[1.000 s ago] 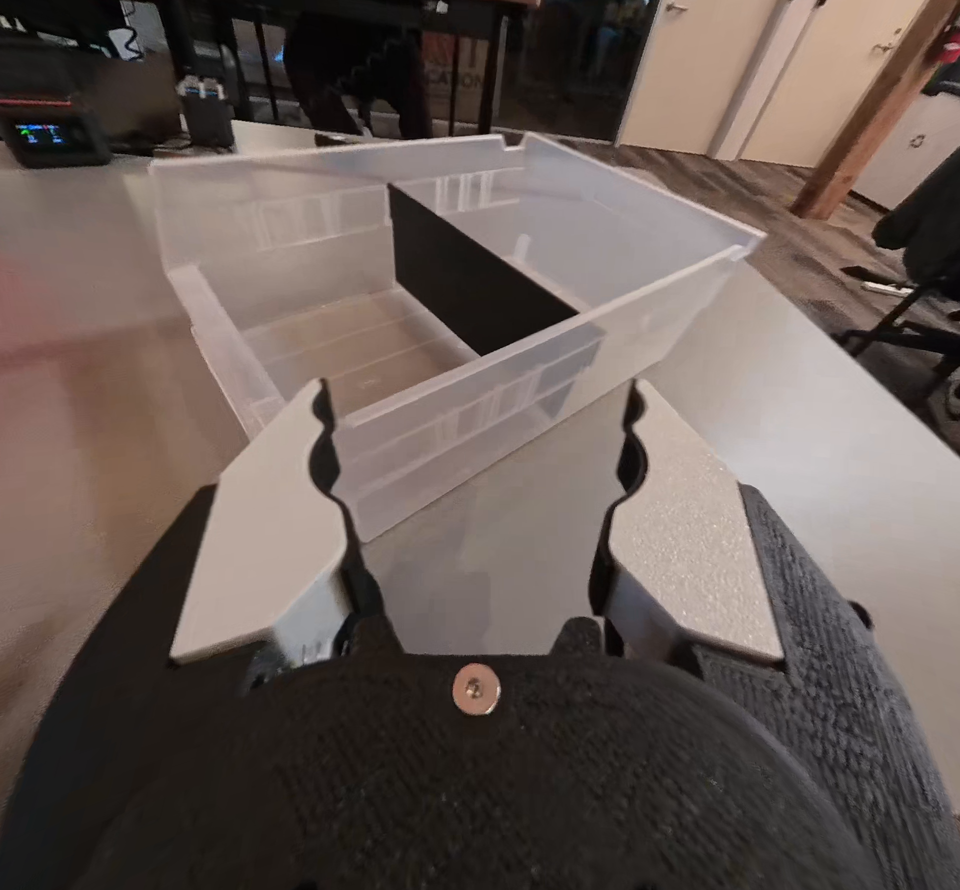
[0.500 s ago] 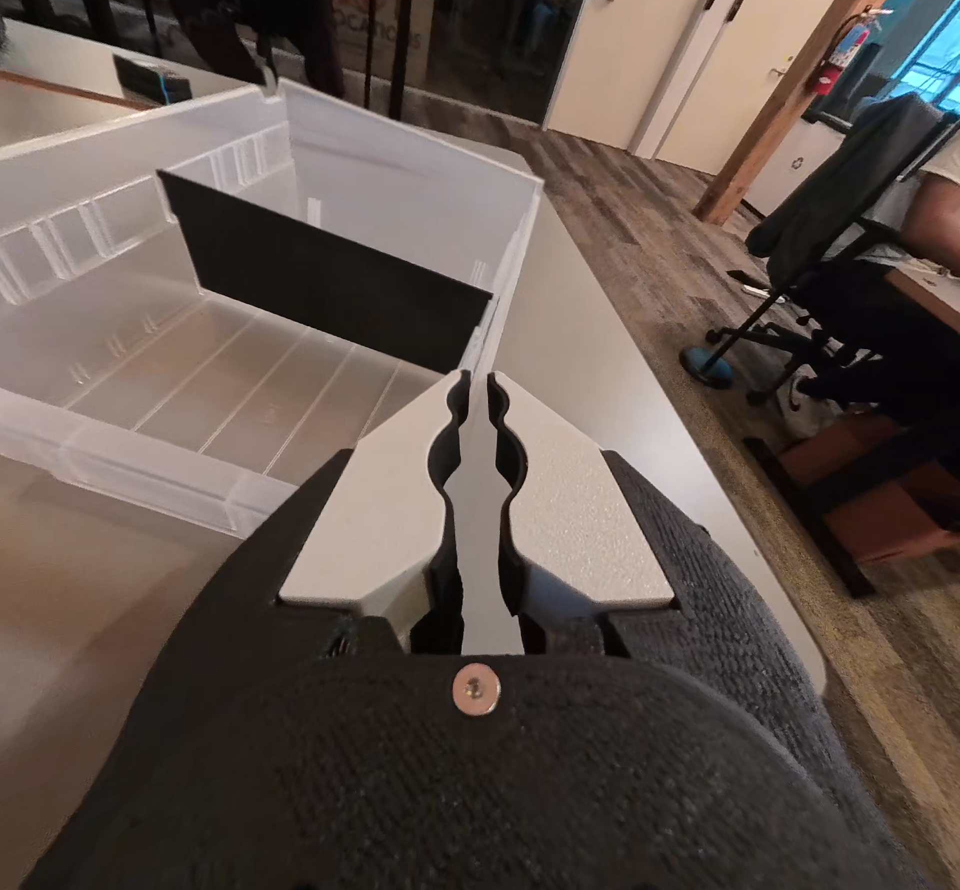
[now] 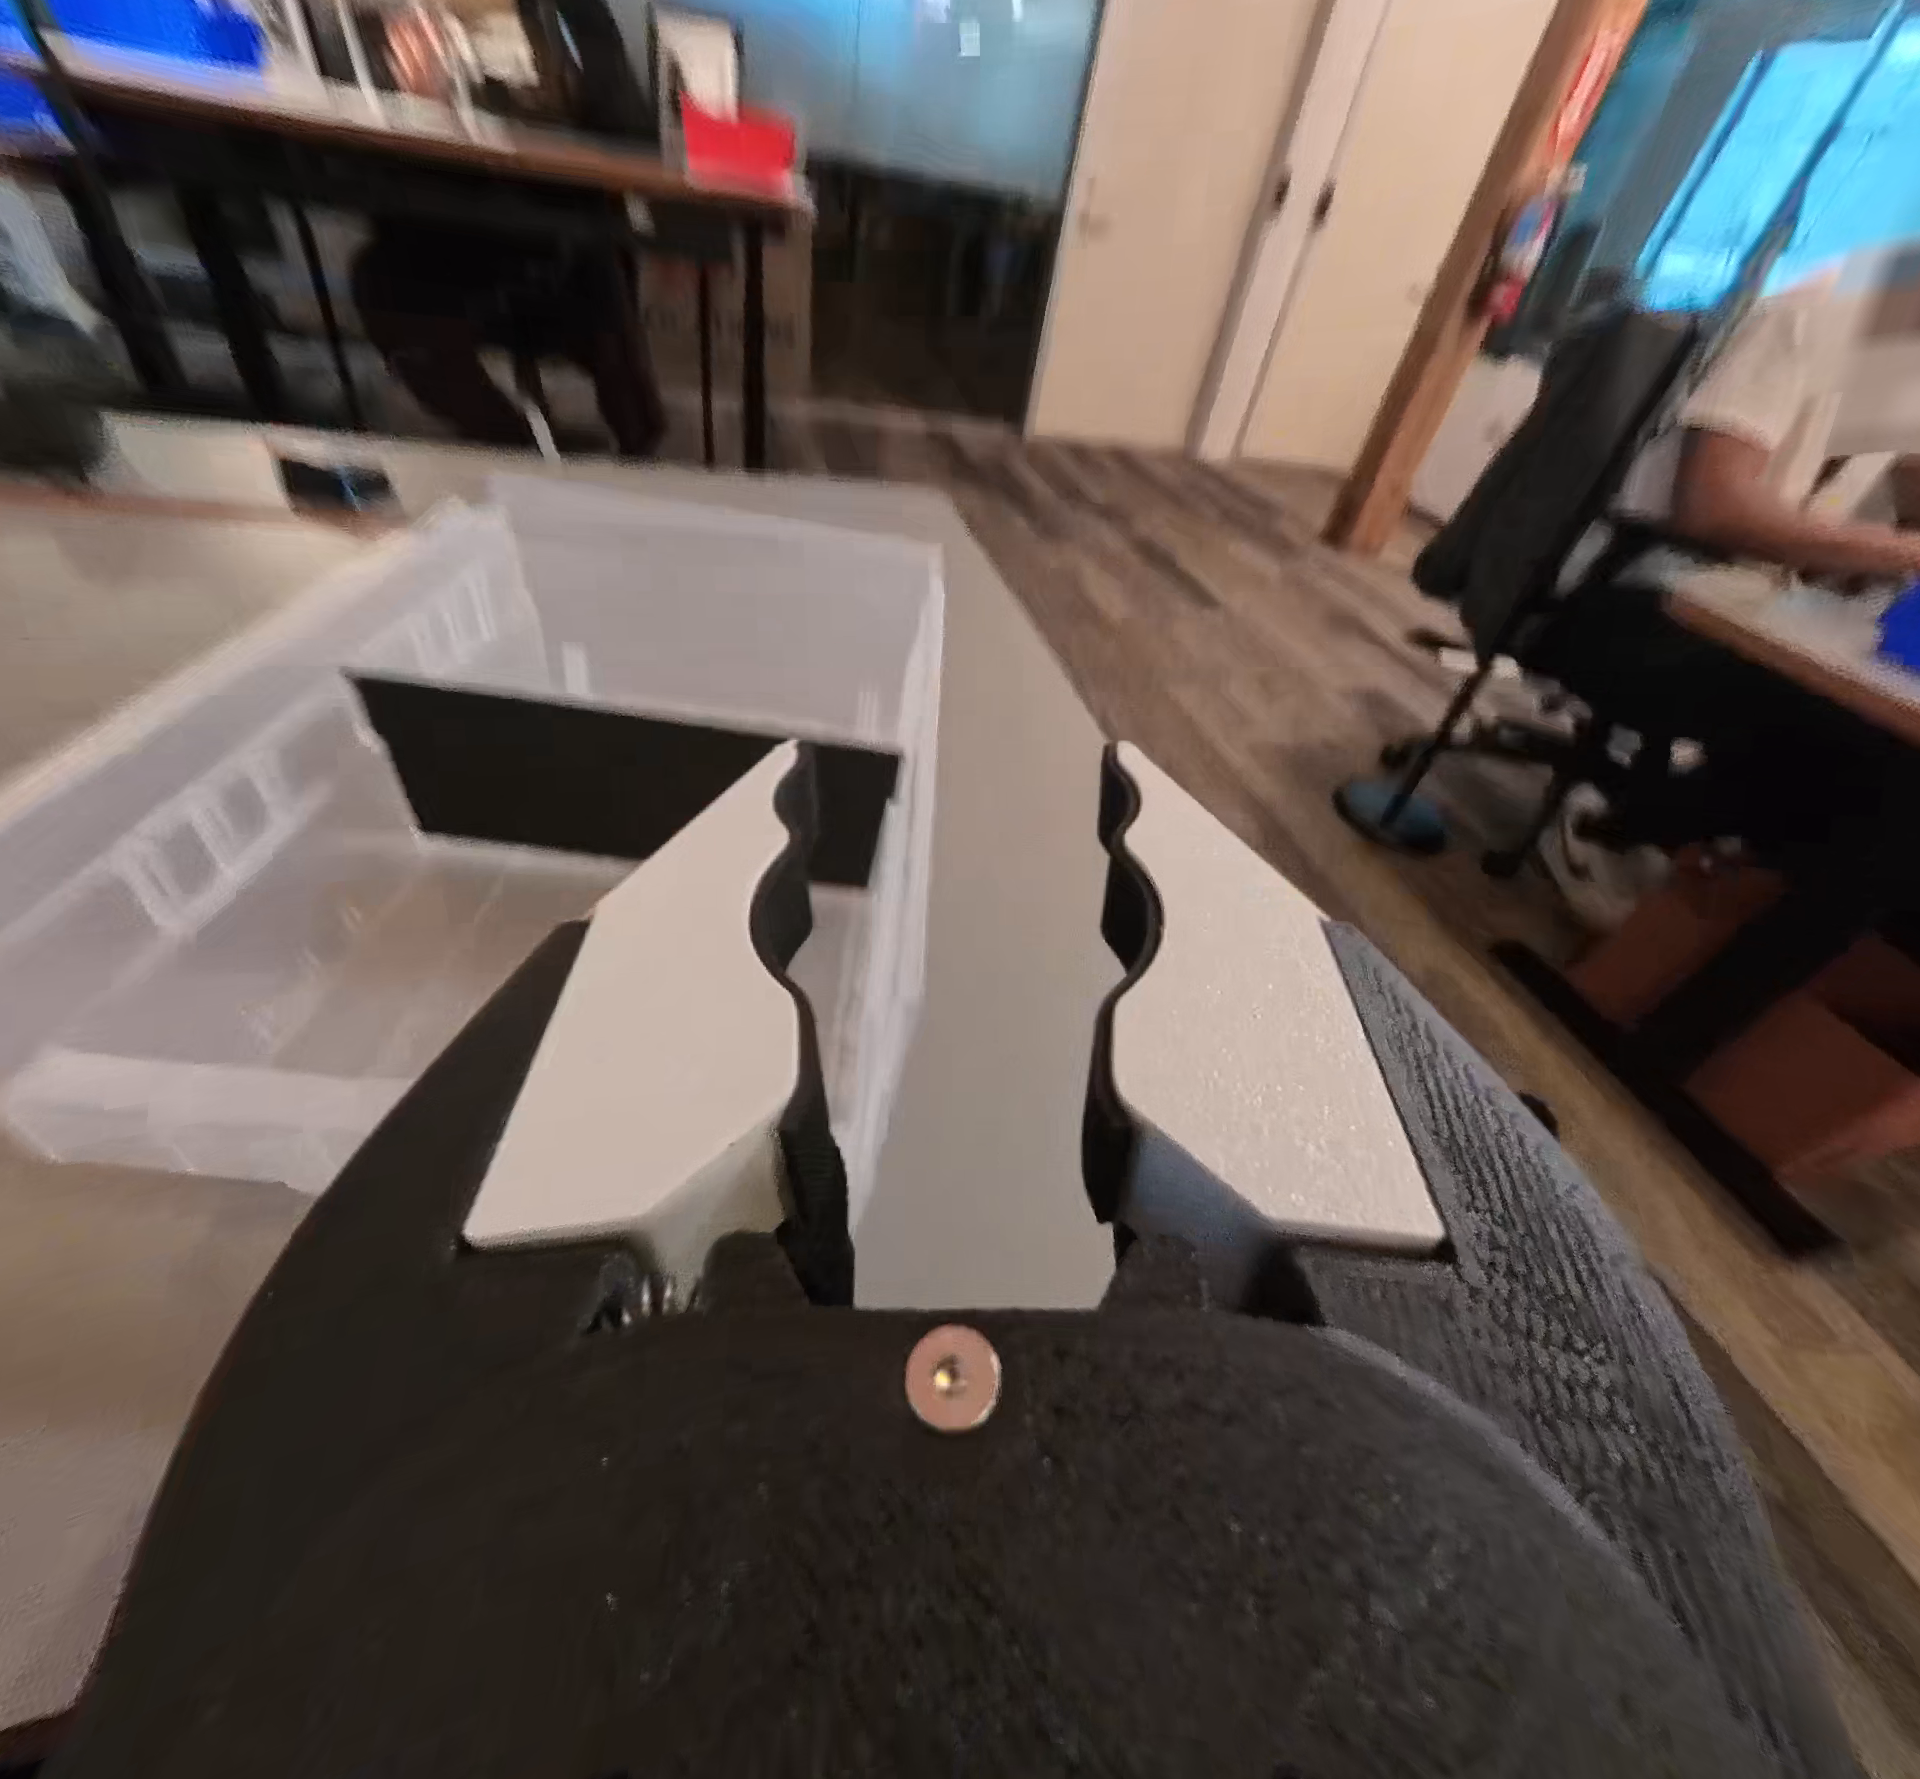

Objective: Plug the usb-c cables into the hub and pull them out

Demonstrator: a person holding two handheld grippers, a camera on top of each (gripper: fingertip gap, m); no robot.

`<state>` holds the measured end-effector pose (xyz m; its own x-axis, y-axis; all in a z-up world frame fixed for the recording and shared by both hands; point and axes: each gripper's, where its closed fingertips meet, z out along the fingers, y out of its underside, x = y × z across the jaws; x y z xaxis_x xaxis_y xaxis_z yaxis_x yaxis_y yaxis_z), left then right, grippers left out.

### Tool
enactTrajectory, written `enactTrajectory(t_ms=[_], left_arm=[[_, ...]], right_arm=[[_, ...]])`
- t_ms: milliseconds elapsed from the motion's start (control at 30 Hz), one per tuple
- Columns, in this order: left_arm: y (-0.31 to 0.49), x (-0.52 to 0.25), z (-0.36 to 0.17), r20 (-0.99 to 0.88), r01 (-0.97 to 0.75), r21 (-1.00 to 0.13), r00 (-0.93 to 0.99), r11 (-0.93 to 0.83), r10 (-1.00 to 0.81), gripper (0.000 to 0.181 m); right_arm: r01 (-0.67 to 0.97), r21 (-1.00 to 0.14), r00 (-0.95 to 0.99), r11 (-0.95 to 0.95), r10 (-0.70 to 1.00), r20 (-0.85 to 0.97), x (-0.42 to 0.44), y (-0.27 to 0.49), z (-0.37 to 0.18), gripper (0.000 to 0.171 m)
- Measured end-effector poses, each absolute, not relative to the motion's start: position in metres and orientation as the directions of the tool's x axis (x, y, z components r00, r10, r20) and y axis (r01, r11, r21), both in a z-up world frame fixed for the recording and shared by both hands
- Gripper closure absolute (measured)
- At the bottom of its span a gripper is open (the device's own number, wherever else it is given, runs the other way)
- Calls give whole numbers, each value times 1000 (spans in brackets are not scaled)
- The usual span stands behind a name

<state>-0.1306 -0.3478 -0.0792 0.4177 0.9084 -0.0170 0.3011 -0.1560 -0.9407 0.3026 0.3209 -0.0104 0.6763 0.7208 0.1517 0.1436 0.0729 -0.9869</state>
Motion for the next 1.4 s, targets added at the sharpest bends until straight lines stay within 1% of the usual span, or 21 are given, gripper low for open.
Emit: enactTrajectory(t_ms=[33, 100, 133, 200, 267, 300, 367, 433, 500, 600, 667, 767, 833, 933, 1033, 1100, 1233, 1333, 1400], left_arm=[[-345, -127, -61, -12, 251, -959, 421, -129, 907, 116], [-321, -119, -22, -19, 142, -985, 498, -103, 867, 118], [-302, -117, -8, -27, 116, -987, 556, -110, 831, 118], [-258, -116, 16, 4, 108, -990, 676, -93, 737, 109], [-217, -120, 32, 121, 187, -981, 778, -43, 616, 110], [-200, -128, 28, 176, 265, -962, 793, -71, 583, 112], [-178, -149, -1, 201, 414, -876, 782, -249, 590, 112], [-164, -166, -34, 180, 503, -760, 772, -412, 609, 112], [-158, -171, -69, 203, 609, -585, 748, -535, 632, 112], [-164, -176, -103, 180, 691, -379, 708, -616, 683, 111], [-164, -177, -116, 204, 725, -302, 683, -619, 701, 108], [-161, -173, -129, 265, 738, -231, 675, -634, 689, 124], [-162, -171, -136, 276, 743, -190, 668, -642, 691, 139], [-158, -171, -134, 284, 703, -220, 709, -676, 645, 161], [-159, -174, -132, 214, 645, -257, 764, -720, 608, 164], [-158, -178, -123, 116, 554, -313, 829, -772, 548, 168], [-148, -179, -88, -80, 385, -452, 881, -804, 467, 175], [-141, -176, -62, -219, 266, -503, 881, -822, 419, 176], [-124, -161, -41, -226, 198, -563, 897, -802, 380, 176]], right_arm=[[80, -989, 648, 121, 748, 144, 299, 305, 8, 117], [-31, -981, 543, 194, 827, 147, 282, 266, 40, 119], [-74, -973, 481, 219, 862, 158, 269, 245, 51, 119], [-134, -958, 346, 253, 918, 194, 237, 204, 63, 122], [-171, -953, 195, 252, 956, 218, 197, 165, 60, 124], [-160, -961, 118, 228, 970, 211, 174, 148, 51, 126], [-66, -979, -51, 192, 979, 196, 130, 114, 21, 121], [-8, -975, -97, 223, 970, 223, 96, 100, -8, 117], [-10, -958, -91, 285, 954, 285, 72, 94, -28, 117], [-10, -938, -59, 345, 937, 345, 53, 95, -48, 117], [-6, -947, -22, 322, 946, 322, 47, 101, -56, 118], [-28, -968, -5, 249, 969, 249, 49, 106, -64, 118], [-49, -968, 0, 247, 969, 247, 54, 106, -63, 120], [-71, -963, -10, 258, 966, 260, 56, 104, -64, 122], [-57, -964, -29, 260, 965, 262, 56, 101, -69, 123], [-59, -963, -41, 264, 963, 267, 57, 100, -70, 123], [-77, -961, -50, 267, 961, 271, 60, 97, -67, 124], [-86, -961, -59, 262, 962, 268, 61, 96, -66, 125], [-92, -960, -56, 265, 961, 271, 62, 96, -66, 125]])
